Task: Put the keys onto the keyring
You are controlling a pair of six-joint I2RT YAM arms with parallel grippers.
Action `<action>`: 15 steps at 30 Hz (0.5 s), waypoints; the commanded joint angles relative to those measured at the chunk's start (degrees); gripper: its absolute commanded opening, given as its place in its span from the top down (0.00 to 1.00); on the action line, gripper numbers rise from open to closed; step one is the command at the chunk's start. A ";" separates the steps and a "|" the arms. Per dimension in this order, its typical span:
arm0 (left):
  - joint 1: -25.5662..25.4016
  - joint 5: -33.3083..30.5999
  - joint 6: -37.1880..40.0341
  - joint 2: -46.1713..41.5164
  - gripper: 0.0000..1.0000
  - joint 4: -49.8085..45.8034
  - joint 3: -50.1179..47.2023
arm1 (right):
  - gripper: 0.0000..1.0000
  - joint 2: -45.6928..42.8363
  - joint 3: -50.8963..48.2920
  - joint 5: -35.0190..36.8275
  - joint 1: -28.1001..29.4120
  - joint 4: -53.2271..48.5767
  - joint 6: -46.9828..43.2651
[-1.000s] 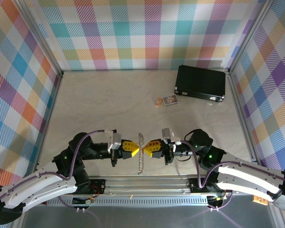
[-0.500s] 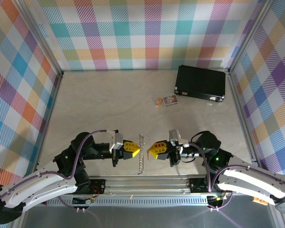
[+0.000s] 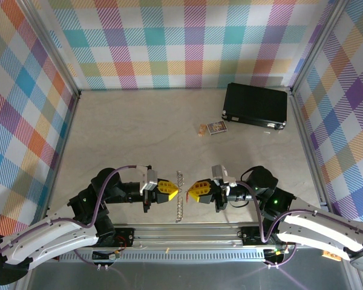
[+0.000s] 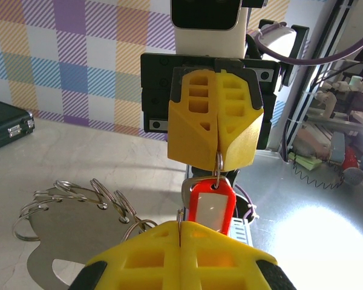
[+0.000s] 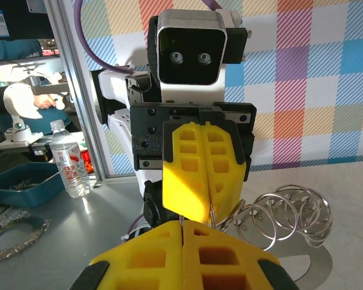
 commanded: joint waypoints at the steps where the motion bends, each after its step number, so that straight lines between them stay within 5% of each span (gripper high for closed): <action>1: -0.62 0.20 0.90 -0.07 1.00 1.48 1.36 | 1.00 -0.10 2.31 0.10 0.29 0.58 -0.55; 15: -0.62 0.73 0.59 0.81 1.00 1.84 1.38 | 1.00 -0.20 2.18 0.54 0.26 0.25 -0.71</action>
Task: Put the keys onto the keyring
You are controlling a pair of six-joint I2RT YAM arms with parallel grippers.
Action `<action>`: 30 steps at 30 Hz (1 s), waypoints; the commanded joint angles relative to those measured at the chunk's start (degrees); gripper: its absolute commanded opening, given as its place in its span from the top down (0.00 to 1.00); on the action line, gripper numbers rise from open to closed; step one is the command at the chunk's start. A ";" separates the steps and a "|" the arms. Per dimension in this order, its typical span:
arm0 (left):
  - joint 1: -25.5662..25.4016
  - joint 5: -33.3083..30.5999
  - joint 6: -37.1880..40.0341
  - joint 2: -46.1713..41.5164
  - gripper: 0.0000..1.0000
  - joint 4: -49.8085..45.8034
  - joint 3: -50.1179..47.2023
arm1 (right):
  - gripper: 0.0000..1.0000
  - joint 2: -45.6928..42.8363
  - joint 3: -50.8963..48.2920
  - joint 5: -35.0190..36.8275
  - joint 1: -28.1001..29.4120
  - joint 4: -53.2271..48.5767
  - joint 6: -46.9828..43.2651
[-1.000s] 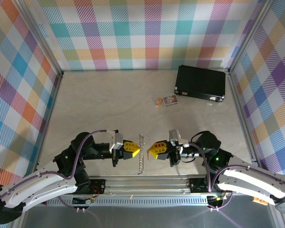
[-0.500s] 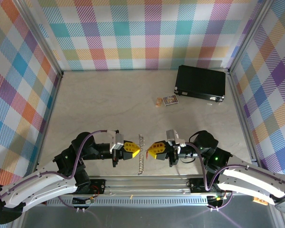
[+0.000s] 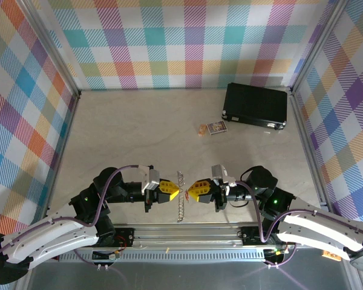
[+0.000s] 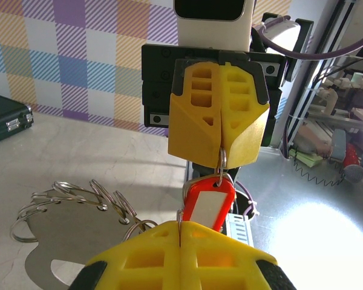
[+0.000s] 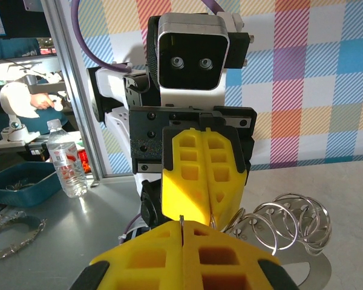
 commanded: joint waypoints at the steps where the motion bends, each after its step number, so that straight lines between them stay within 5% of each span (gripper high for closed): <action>1: -0.62 0.71 0.63 -0.27 1.00 1.84 1.35 | 1.00 -0.29 2.14 0.12 0.30 0.20 -0.49; 30: -0.62 2.54 0.56 0.66 1.00 4.30 0.66 | 1.00 2.83 2.67 -1.10 0.33 2.46 0.17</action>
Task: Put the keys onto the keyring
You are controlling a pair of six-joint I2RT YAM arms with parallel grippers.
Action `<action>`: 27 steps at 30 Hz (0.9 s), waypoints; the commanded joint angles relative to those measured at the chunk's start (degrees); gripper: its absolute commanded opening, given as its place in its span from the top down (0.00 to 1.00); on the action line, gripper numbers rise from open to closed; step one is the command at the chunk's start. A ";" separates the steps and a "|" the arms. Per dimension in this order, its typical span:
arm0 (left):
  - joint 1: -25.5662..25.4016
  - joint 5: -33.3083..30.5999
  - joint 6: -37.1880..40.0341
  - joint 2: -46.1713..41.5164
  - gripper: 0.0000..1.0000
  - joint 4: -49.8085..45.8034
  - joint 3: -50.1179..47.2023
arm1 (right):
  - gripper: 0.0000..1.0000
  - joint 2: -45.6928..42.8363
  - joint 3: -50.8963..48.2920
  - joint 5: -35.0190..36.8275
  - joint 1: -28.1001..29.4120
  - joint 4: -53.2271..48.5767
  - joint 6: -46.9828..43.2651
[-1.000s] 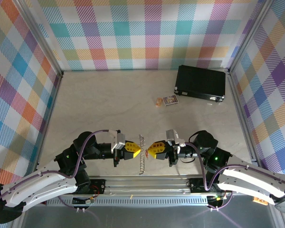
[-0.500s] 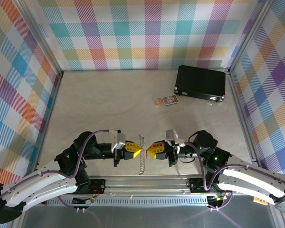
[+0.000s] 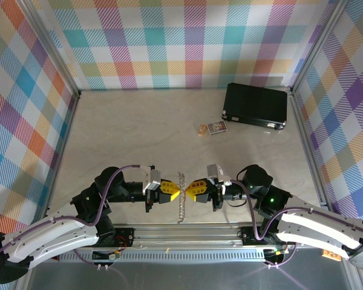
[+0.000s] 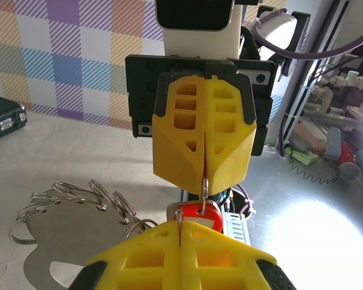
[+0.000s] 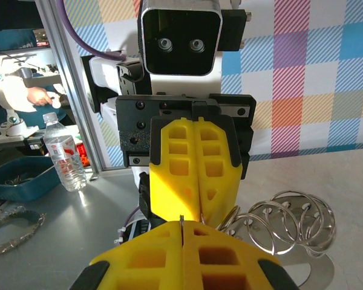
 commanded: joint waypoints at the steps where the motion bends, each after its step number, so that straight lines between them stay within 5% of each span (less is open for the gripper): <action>1: -0.62 1.38 0.46 -0.36 1.00 3.57 0.57 | 1.00 0.13 2.15 -0.96 0.29 2.67 0.26; 27: -0.62 0.78 0.84 -2.37 1.00 3.91 -0.80 | 1.00 -1.68 0.20 2.26 0.25 3.04 0.63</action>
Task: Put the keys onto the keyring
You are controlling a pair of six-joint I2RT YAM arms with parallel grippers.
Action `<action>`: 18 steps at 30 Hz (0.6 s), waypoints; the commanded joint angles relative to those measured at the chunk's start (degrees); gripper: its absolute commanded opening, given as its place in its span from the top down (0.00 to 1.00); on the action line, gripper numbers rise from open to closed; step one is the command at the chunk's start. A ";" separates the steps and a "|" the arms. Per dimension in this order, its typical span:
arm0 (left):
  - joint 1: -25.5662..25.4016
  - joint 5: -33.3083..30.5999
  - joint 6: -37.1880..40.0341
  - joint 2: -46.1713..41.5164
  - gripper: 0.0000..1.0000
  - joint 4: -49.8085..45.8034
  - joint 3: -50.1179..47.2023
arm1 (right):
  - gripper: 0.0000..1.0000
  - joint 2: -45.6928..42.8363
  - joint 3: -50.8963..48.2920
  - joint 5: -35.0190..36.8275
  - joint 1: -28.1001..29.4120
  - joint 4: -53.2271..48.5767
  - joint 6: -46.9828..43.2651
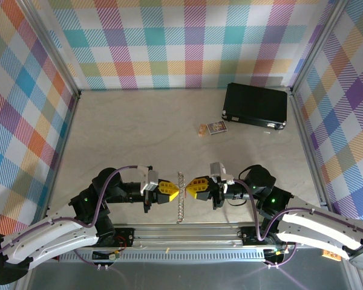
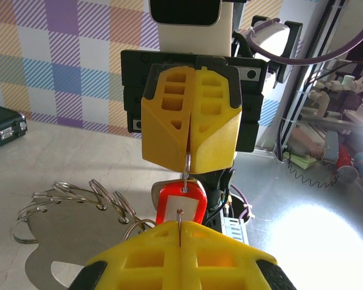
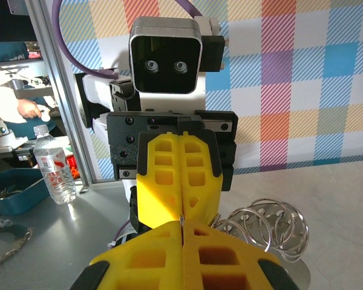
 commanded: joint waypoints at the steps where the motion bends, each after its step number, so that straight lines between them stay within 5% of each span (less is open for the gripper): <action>1: -0.62 0.63 0.82 -0.74 1.00 3.56 -0.36 | 1.00 -0.75 0.14 0.02 0.32 1.17 0.59; 18: -0.61 1.77 0.66 0.08 1.00 4.22 -0.10 | 1.00 -0.24 -0.53 -0.85 0.40 2.36 1.00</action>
